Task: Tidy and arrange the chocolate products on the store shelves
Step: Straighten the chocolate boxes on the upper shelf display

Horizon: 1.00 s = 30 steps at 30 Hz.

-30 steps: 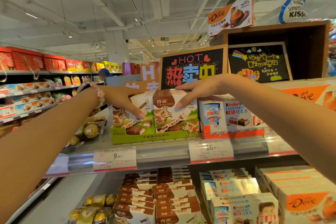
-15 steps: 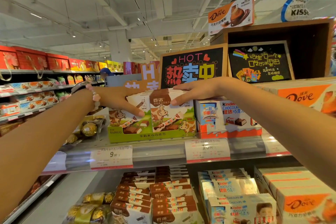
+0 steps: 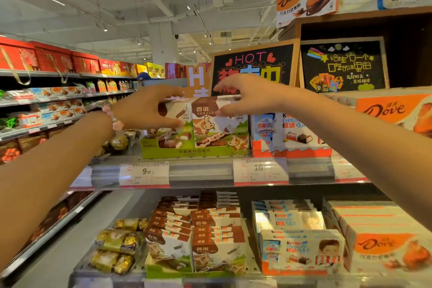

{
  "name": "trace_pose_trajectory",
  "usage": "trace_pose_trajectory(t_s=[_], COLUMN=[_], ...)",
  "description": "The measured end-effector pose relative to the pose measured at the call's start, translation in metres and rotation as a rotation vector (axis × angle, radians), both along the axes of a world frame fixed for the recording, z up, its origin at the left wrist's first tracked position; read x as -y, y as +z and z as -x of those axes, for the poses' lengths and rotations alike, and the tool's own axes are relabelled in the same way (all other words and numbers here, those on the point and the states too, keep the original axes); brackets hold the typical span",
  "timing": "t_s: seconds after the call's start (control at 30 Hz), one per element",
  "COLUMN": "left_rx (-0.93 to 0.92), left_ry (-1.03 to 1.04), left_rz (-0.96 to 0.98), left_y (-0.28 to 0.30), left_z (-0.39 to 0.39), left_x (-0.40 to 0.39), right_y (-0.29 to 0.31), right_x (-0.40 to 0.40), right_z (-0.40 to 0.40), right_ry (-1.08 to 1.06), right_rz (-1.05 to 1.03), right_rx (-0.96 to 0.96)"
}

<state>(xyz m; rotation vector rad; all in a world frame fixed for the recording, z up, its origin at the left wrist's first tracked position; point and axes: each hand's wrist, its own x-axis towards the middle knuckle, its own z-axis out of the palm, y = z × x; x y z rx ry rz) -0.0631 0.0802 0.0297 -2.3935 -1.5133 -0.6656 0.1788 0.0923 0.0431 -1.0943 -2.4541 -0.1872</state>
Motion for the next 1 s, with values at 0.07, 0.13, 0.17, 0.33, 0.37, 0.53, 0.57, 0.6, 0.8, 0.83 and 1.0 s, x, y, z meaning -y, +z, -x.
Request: trace_pose_trajectory(t_s=[0.07,0.13,0.17,0.33,0.37,0.53,0.57,0.6,0.8,0.83,1.0], left_rx=[0.037,0.077,0.099,0.059,0.043,0.013,0.0,-0.009,-0.2,-0.26,-0.332], left_ry=[0.005,-0.016,-0.038,-0.125,-0.132,-0.195,-0.208,-0.217,-0.193,-0.18,-0.101], left_rz=[-0.103,-0.185,-0.214,-0.274,-0.259,-0.129,-0.089,-0.04,0.212,0.213,0.326], left_y=[-0.003,-0.007,-0.011,-0.035,-0.04,-0.07,-0.078,-0.086,-0.15,-0.16,-0.192], left_z=[-0.002,-0.004,-0.006,-0.015,-0.016,-0.016,-0.015,-0.014,0.0,0.003,0.008], left_x=[0.009,0.018,0.024,0.052,0.057,0.076,0.079,0.081,0.069,0.065,0.041], right_y=[-0.003,-0.008,-0.013,-0.046,-0.054,-0.101,-0.112,-0.122,-0.179,-0.187,-0.211], right_x=[0.008,0.016,0.018,0.033,0.036,0.048,0.05,0.052,0.046,0.042,0.021], right_z=[0.002,0.002,0.003,0.005,0.005,0.003,0.003,0.002,-0.001,0.001,0.015], right_ry=[0.035,0.107,0.143,0.305,0.337,0.477,0.493,0.503,0.366,0.3,0.057], right_rz=[-0.093,-0.214,-0.274,-0.429,-0.457,-0.476,-0.453,-0.415,-0.155,-0.089,0.141], right_rx=[-0.039,-0.103,-0.126,-0.138,-0.124,0.022,0.049,0.069,0.221,0.26,0.323])
